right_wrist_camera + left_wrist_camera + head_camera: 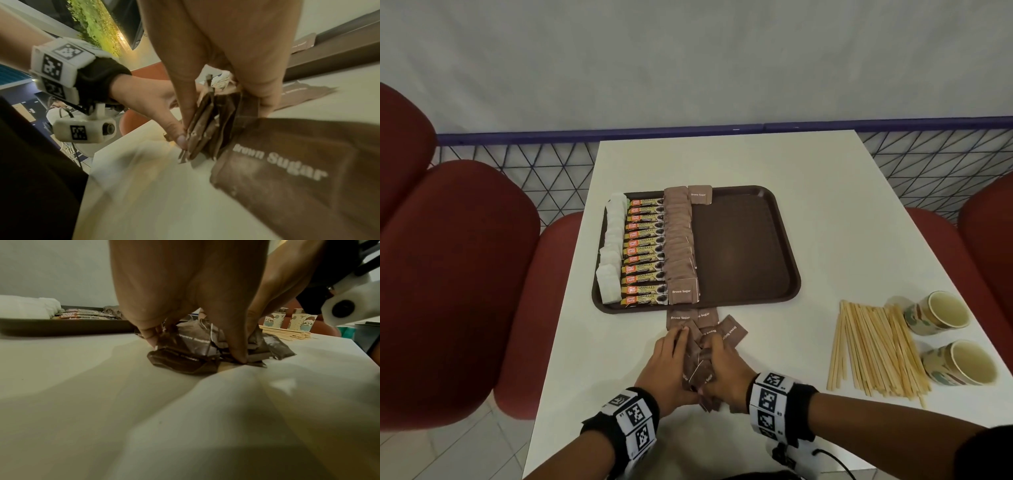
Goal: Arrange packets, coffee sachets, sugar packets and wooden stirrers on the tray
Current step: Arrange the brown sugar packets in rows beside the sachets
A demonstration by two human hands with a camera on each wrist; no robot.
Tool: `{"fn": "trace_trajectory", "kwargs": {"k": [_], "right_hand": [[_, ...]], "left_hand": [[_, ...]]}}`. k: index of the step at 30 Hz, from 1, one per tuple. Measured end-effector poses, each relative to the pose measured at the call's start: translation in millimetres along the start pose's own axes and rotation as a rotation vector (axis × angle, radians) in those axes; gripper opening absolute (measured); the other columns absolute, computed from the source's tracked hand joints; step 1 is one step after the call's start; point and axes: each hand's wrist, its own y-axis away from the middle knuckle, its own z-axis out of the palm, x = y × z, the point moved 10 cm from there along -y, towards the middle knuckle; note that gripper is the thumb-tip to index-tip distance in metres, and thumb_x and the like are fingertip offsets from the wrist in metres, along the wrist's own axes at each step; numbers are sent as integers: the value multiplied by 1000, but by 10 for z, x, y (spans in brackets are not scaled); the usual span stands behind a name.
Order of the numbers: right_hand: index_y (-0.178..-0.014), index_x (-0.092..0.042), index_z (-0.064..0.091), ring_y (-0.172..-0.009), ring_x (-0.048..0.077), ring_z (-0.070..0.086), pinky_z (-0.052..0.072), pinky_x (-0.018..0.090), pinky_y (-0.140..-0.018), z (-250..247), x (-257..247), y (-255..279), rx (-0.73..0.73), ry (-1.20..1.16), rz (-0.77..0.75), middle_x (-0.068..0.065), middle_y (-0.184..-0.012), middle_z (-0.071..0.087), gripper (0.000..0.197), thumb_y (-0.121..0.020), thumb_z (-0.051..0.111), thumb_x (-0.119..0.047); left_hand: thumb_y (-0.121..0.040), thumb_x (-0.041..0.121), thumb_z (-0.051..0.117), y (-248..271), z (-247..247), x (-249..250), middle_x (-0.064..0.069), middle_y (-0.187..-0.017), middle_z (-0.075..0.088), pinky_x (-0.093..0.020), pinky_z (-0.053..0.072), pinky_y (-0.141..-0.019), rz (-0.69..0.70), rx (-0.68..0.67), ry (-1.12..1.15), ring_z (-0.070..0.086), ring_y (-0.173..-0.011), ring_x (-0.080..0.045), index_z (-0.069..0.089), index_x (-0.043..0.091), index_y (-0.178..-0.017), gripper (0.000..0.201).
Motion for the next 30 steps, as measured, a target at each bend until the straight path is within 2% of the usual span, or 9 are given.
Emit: {"fn": "trace_trajectory", "kwargs": {"k": [4, 10, 13, 15, 18, 20, 22, 27, 30], "right_hand": [[-123, -3, 35, -118, 27, 45, 40, 29, -97, 7, -69, 11, -21, 12, -49, 13, -127, 44, 61, -73, 69, -13], [-135, -14, 32, -118, 25, 51, 45, 34, -100, 44, 49, -31, -119, -72, 12, 10, -131, 50, 79, -69, 75, -7], [-135, -14, 34, -116, 23, 54, 46, 26, -96, -11, 133, -15, -235, -120, 64, 7, -128, 55, 77, -71, 75, -2], [-132, -8, 39, -110, 21, 55, 45, 26, -95, -98, 177, -19, -306, -148, 78, 6, -120, 57, 70, -72, 75, -2], [-125, -4, 46, -98, 20, 58, 51, 38, -94, -232, 199, -49, -372, -218, 100, 9, -108, 60, 63, -69, 76, 0], [-116, -6, 49, -89, 17, 61, 56, 28, -78, -361, 173, -87, -387, -288, 92, 7, -100, 62, 53, -70, 74, 5], [-100, -10, 52, -73, 10, 64, 54, 20, -63, -501, 77, -127, -402, -382, 73, 3, -87, 63, 38, -73, 68, 11], [-102, -6, 48, -72, 11, 66, 56, 23, -65, -719, -255, -236, -475, -604, -6, 7, -86, 62, 36, -77, 61, 14], [-97, -9, 53, -72, 9, 68, 56, 21, -67, -737, -510, -292, -502, -683, -62, 1, -82, 69, 31, -81, 54, 18]], "left_hand": [[-69, 56, 72, -10, -4, -20, 0, -156, -3, -28, 14, -117, 2, -22, 30, 5, -144, -21, -6, 18, -150, 118], [-79, 41, 69, 7, -80, -77, 3, -156, -2, -27, 17, -116, 46, -87, 37, 6, -143, -18, -2, 21, -150, 103], [-81, 42, 67, -1, -99, -119, 4, -155, 1, -26, 16, -115, 58, -120, 43, 7, -142, -17, 3, 21, -150, 97], [-82, 46, 63, -11, -148, -132, 5, -154, 6, -25, 17, -115, 75, -109, 59, 10, -141, -16, 11, 21, -150, 89], [-87, 49, 53, -39, -337, -107, 7, -151, 21, -23, 20, -111, 156, 16, 39, 19, -139, -14, 31, 25, -145, 66], [-84, 58, 36, -52, -501, -42, 7, -147, 32, -20, 22, -108, 211, 97, 52, 27, -136, -12, 42, 28, -138, 62], [-80, 62, 22, -62, -666, -25, 8, -142, 38, -21, 25, -108, 211, 167, 140, 30, -131, -7, 47, 28, -134, 68], [-96, 46, 32, -177, -1023, -47, 4, -139, 45, -30, 27, -111, 112, 333, 527, 35, -130, -7, 44, 26, -134, 45], [-94, 53, 35, -287, -1057, -110, 5, -145, 40, -31, 26, -114, -8, 326, 866, 35, -134, -8, 34, 25, -142, 56]]}}
